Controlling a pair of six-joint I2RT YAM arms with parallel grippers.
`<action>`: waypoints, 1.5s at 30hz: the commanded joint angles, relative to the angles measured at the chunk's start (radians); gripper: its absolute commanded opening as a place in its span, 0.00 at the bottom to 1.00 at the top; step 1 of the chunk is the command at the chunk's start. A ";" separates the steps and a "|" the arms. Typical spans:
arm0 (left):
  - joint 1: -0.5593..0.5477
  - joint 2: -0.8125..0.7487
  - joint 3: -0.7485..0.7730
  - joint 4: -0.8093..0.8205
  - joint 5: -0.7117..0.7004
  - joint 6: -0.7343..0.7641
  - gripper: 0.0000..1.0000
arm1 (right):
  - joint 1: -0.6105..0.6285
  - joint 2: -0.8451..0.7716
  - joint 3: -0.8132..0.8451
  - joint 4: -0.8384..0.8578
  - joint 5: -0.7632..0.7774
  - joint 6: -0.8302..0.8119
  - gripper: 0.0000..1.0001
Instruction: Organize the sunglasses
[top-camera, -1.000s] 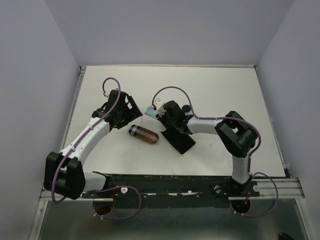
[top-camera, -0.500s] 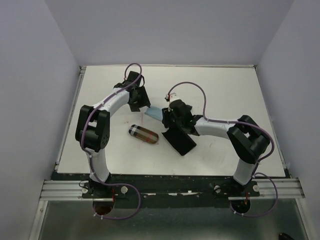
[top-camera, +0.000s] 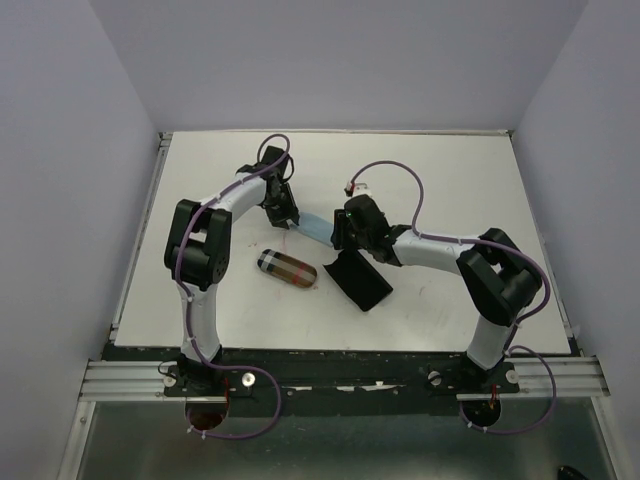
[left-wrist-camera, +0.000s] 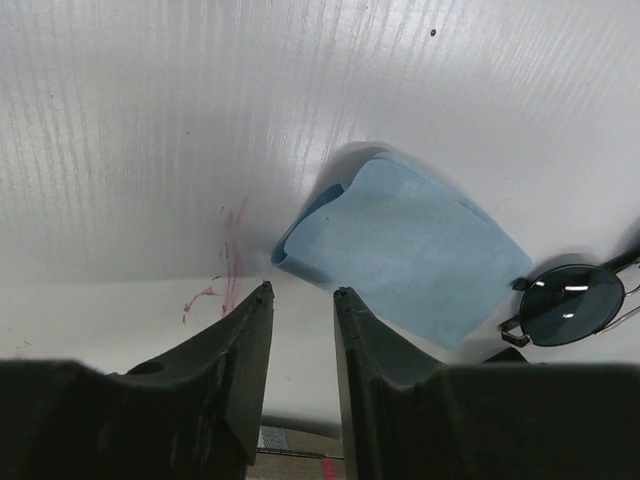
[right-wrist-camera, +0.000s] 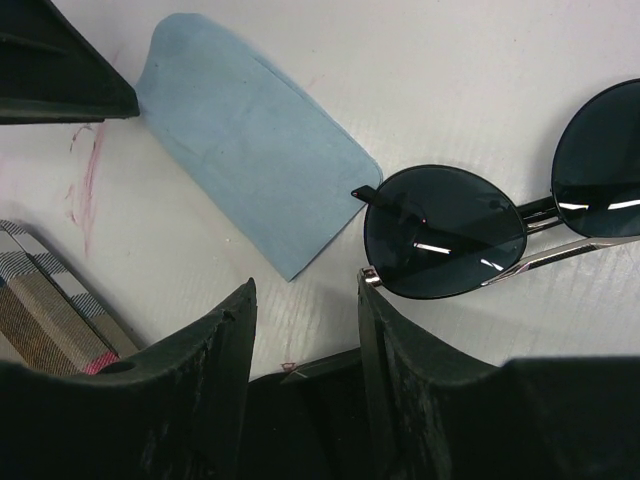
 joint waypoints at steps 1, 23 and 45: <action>0.004 0.041 0.063 -0.057 -0.010 -0.023 0.37 | -0.006 -0.021 0.016 -0.020 0.017 0.020 0.53; -0.013 0.029 0.013 -0.117 -0.057 -0.189 0.00 | -0.012 -0.085 -0.039 0.002 -0.029 0.015 0.53; -0.024 -0.425 -0.440 0.044 -0.175 -0.266 0.51 | 0.004 0.106 0.163 -0.128 -0.109 0.062 0.52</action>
